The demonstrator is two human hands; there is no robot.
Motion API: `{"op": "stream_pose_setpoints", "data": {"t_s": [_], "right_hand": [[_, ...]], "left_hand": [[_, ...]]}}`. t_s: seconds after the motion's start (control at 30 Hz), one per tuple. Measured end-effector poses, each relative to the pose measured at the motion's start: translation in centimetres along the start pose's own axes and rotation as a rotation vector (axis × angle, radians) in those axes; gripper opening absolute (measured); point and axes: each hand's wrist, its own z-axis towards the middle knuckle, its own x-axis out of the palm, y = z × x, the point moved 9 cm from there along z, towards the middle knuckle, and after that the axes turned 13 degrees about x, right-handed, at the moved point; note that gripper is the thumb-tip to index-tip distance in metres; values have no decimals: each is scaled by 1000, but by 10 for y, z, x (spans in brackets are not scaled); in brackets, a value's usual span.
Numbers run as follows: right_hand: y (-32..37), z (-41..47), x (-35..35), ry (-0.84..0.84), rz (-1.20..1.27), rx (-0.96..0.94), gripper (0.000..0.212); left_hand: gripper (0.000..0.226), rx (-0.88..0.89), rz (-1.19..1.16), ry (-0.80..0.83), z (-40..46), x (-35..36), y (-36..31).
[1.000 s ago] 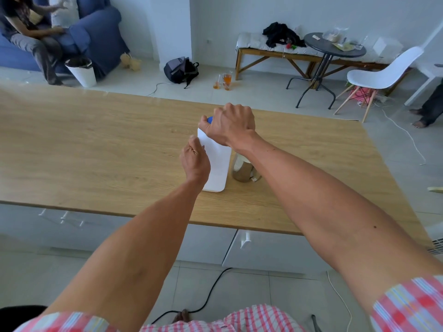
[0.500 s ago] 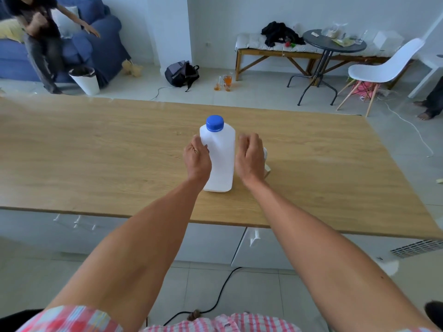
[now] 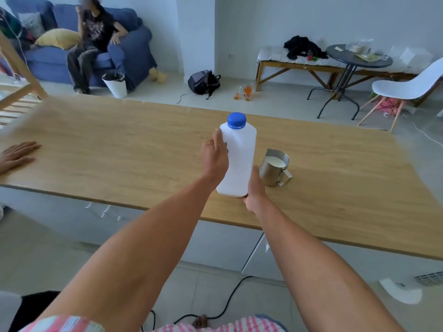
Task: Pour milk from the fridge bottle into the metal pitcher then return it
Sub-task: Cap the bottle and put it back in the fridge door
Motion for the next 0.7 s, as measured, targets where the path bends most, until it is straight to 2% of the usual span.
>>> {"op": "stream_pose_setpoints", "data": {"t_s": [0.1,0.33,0.7], "right_hand": [[3,-1,4,26,-58,-14,49],[14,-13,21,134,-250,-27,49],[-59,-57,95,405,-622,50,41]], "left_hand": [[45,0,5,-22,-1,-3,-7],[41,-13,73,-218,-17,-29,-25],[48,-86,158,-703,-111,-141,-40]]}}
